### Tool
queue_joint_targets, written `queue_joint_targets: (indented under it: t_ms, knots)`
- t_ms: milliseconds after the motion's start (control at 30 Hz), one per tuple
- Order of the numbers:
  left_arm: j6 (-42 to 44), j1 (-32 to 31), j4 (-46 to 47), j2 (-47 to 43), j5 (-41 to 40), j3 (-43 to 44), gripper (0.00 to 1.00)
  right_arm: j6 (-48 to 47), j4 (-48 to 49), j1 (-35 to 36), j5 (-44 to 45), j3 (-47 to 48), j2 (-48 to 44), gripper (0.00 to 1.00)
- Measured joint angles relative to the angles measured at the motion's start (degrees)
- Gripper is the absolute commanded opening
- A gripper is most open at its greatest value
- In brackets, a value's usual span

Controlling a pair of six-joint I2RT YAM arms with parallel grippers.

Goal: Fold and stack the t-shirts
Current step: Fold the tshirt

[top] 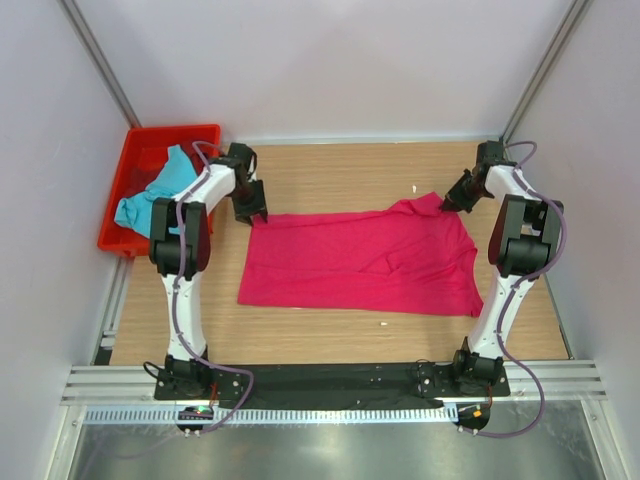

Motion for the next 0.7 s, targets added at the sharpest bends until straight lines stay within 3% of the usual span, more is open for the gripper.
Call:
queue_joint_targets:
  t_ms: [233, 467, 700]
  knots:
    - [-0.2, 0.1, -0.3, 1.5, 0.1, 0.7, 0.41, 0.0, -0.3, 0.0, -0.1, 0.0, 0.0, 0.01]
    - [-0.8, 0.0, -0.4, 1.4, 0.2, 0.7, 0.44, 0.0, -0.3, 0.0, -0.1, 0.0, 0.0, 0.01]
    - [-2.1, 0.0, 0.0, -0.8, 0.4, -2.5, 0.36, 0.0, -0.3, 0.0, -0.5, 0.0, 0.0, 0.01]
